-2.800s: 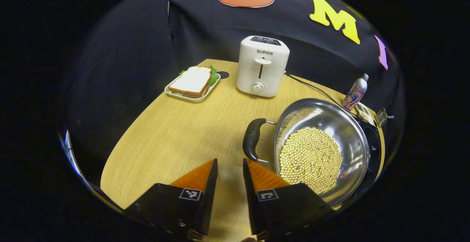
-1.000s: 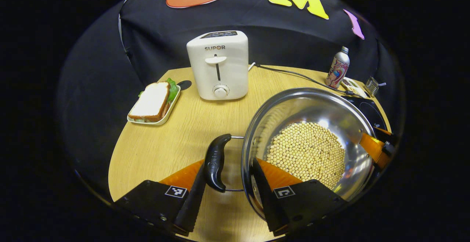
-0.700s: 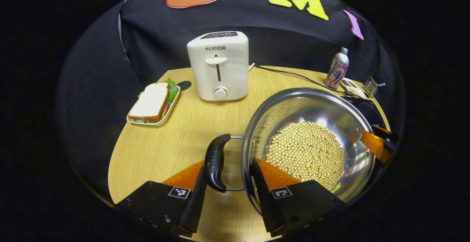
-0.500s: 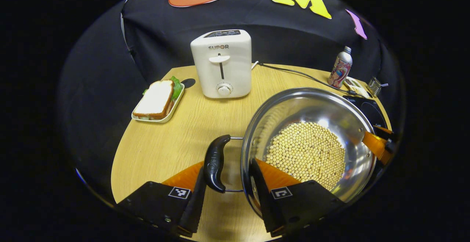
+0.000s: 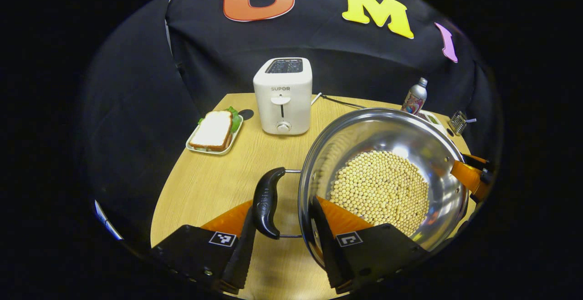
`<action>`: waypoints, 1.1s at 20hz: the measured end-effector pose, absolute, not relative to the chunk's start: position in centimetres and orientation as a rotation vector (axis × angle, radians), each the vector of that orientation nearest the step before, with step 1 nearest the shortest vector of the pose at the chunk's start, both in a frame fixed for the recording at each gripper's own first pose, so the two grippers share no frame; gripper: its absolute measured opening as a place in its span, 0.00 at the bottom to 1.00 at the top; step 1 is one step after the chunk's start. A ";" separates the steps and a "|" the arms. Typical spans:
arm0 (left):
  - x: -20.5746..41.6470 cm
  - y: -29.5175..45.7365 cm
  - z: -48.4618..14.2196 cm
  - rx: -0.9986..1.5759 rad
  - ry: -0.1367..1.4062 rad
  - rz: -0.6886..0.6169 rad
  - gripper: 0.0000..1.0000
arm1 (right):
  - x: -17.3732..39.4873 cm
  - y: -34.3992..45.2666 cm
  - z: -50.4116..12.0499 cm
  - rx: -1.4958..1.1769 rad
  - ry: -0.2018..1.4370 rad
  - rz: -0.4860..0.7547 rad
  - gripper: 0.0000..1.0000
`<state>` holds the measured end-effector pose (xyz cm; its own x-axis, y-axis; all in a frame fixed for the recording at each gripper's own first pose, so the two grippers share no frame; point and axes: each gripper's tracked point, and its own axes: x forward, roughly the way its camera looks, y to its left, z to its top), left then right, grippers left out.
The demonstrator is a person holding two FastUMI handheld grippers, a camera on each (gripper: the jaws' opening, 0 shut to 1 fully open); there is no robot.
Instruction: First push the handle of the pot to place it horizontally, then grasp the pot with both hands and set it on the induction cooktop.
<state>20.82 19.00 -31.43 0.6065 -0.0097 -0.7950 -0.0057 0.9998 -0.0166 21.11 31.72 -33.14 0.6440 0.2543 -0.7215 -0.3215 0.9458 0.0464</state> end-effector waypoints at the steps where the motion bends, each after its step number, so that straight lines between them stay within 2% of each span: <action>1: 20.7 18.6 -30.3 -0.026 0.912 0.002 0.65 | 21.2 31.4 -31.9 -0.089 0.799 0.332 0.53; 2: 20.4 18.5 -29.3 -0.028 0.903 0.005 0.65 | 21.2 31.0 -30.8 -0.090 0.792 0.335 0.56; 3: 20.1 18.1 -28.1 -0.035 0.901 0.012 0.64 | 21.2 30.7 -29.6 -0.091 0.785 0.341 0.53; 10: 19.6 13.7 -21.3 0.001 0.847 -0.004 0.64 | 22.1 25.5 -23.4 -0.061 0.746 0.348 0.53; 11: 19.8 12.6 -20.7 0.009 0.840 -0.012 0.64 | 22.3 24.4 -22.9 -0.052 0.746 0.343 0.56; 12: 19.9 11.4 -20.3 0.017 0.834 -0.020 0.64 | 22.6 23.3 -22.6 -0.047 0.743 0.335 0.53; 16: 20.6 6.4 -19.1 0.029 0.814 -0.059 0.64 | 23.8 18.1 -21.0 -0.040 0.711 0.300 0.56; 20: 21.4 1.3 -18.8 0.040 0.804 -0.098 0.64 | 24.7 13.1 -20.6 -0.043 0.693 0.258 0.53; 21: 21.6 0.3 -18.8 0.039 0.802 -0.106 0.65 | 25.0 12.0 -20.7 -0.043 0.693 0.250 0.56; 22: 21.8 -0.7 -18.9 0.037 0.797 -0.113 0.64 | 25.2 11.0 -20.9 -0.043 0.694 0.243 0.53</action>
